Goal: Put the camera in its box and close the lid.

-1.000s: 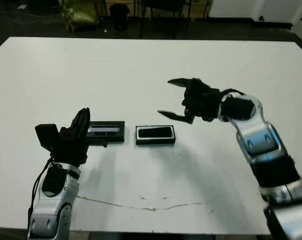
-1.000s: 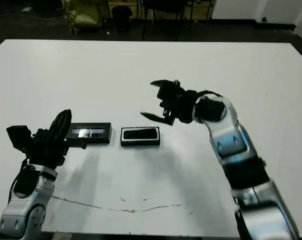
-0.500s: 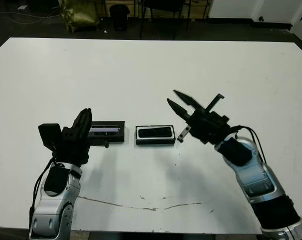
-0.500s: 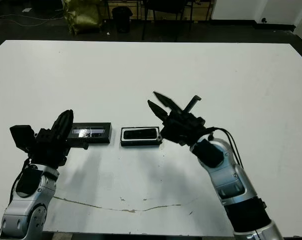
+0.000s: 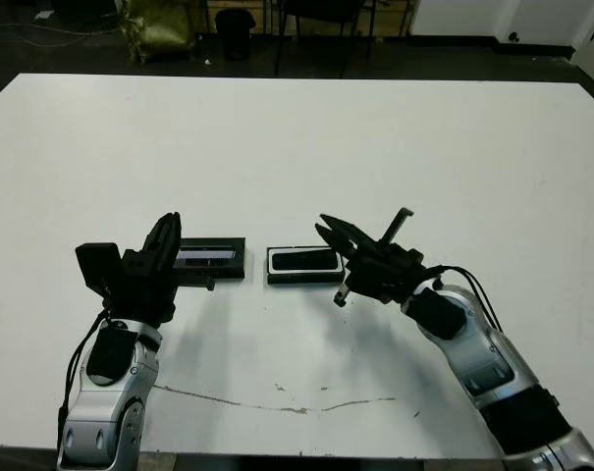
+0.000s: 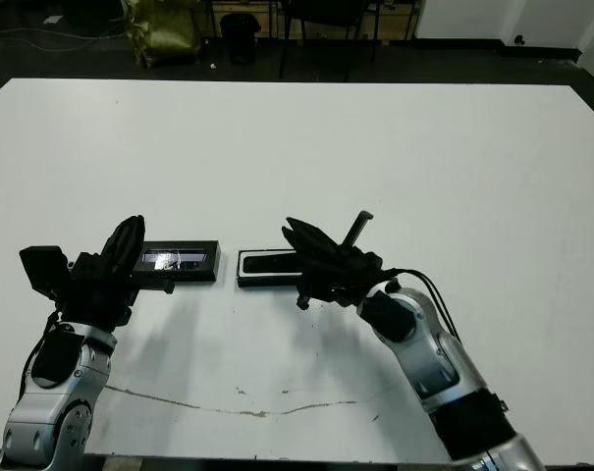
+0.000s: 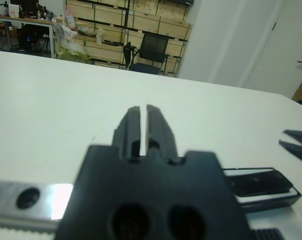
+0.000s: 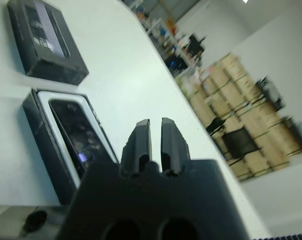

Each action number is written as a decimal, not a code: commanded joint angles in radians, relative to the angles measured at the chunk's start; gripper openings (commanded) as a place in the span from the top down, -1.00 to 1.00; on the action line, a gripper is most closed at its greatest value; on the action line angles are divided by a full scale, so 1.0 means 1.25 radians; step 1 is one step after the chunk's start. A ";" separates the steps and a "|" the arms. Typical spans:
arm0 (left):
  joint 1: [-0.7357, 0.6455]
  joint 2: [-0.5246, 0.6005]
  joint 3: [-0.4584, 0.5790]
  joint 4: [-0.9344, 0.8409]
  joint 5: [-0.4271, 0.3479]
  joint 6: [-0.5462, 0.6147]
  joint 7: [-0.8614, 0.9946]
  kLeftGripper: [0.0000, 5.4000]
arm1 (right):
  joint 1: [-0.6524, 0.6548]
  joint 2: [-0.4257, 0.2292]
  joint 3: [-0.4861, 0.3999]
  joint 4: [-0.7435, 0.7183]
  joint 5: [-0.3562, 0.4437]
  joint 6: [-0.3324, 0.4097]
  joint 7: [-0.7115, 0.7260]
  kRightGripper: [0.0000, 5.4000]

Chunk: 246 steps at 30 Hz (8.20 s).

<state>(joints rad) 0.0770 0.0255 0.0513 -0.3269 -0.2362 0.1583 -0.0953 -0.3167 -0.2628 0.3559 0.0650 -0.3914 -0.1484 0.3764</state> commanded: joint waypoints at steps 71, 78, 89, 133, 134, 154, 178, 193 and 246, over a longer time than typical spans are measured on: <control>-0.037 0.098 0.056 -0.012 0.011 0.046 -0.037 1.00 | 0.269 -0.003 -0.409 -0.291 0.545 0.245 0.091 0.99; -0.180 0.329 0.106 0.097 0.022 0.043 -0.211 1.00 | 0.283 -0.012 -0.419 -0.251 0.567 0.198 0.110 0.99; -0.504 0.566 -0.005 0.479 0.017 0.064 -0.652 1.00 | 0.287 -0.018 -0.407 -0.258 0.568 0.199 0.095 0.99; -0.824 0.525 -0.251 0.996 0.202 -0.251 -1.161 -1.00 | 0.300 -0.044 -0.418 -0.249 0.610 0.242 0.084 1.00; -0.826 0.521 -0.249 1.005 0.203 -0.252 -1.162 -1.00 | 0.300 -0.044 -0.418 -0.248 0.612 0.241 0.086 1.00; -0.836 0.491 -0.238 1.110 0.148 -0.237 -1.215 -1.00 | 0.310 -0.034 -0.413 -0.236 0.601 0.234 0.077 1.00; -0.842 0.460 -0.299 1.160 0.156 -0.298 -1.215 -1.00 | 0.325 -0.025 -0.405 -0.231 0.589 0.218 0.065 1.00; -0.847 0.431 -0.298 1.185 0.197 -0.322 -1.215 -1.00 | 0.322 -0.025 -0.409 -0.200 0.622 0.210 0.094 1.00; -0.845 0.378 -0.269 1.272 0.364 -0.320 -1.175 -1.00 | 0.323 -0.034 -0.413 -0.199 0.631 0.222 0.100 1.00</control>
<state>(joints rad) -0.9787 0.5053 -0.2772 1.2529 0.2015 -0.2486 -1.5707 0.0803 -0.2975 -0.1554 -0.1838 0.3950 0.1052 0.5098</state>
